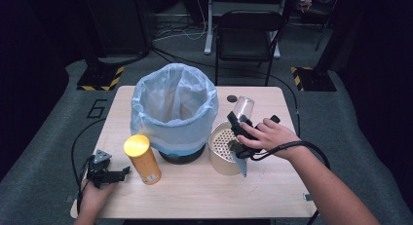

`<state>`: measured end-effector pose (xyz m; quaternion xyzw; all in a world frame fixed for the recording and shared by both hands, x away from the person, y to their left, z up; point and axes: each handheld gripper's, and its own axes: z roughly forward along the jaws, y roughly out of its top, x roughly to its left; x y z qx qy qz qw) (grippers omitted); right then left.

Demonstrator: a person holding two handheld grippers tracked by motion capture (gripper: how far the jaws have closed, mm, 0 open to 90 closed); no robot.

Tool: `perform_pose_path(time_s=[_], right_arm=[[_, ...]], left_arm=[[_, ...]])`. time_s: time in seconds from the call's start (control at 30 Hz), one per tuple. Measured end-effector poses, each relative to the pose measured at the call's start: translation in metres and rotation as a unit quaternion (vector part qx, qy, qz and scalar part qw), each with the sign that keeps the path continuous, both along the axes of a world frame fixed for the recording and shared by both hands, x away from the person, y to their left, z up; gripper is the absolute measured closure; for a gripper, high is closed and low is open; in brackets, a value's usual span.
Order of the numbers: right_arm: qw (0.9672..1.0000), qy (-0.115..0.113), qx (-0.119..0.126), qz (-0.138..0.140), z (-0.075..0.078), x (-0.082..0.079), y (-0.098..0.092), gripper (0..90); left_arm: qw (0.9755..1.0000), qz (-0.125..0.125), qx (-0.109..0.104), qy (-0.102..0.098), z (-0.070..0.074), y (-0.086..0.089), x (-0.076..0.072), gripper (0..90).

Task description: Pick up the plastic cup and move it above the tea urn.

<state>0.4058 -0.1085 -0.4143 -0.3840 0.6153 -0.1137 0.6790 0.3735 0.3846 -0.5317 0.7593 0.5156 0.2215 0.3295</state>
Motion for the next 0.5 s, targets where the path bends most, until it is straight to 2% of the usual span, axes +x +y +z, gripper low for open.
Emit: perform_pose_path(time_s=[0.07,0.1,0.13,0.4,0.5], right_arm=[[0.9998,-0.005,-0.018,0.002,0.0014,-0.0004,0.0018,39.6],[1.0,0.0,-0.005,-0.002,0.0006,-0.0005,0.0005,39.6],[0.9999,-0.003,-0.015,0.002,0.0009,-0.001,0.002,39.6],[0.9997,0.001,-0.024,0.009,0.0004,-0.0035,0.0048,39.5],[0.9998,0.003,-0.015,0.013,0.0011,-0.0042,0.0054,39.5]], left_arm=[[1.0,0.0,0.0,0.0,-0.0001,0.0,0.0,4.6],[1.0,-0.001,0.001,0.002,0.0003,0.0001,-0.0001,4.6],[1.0,-0.001,0.001,0.002,0.0003,0.0001,-0.0001,4.5],[1.0,-0.001,0.001,0.001,0.0003,0.0002,-0.0001,4.6],[1.0,0.001,-0.001,-0.002,-0.0003,-0.0002,0.0001,4.6]])
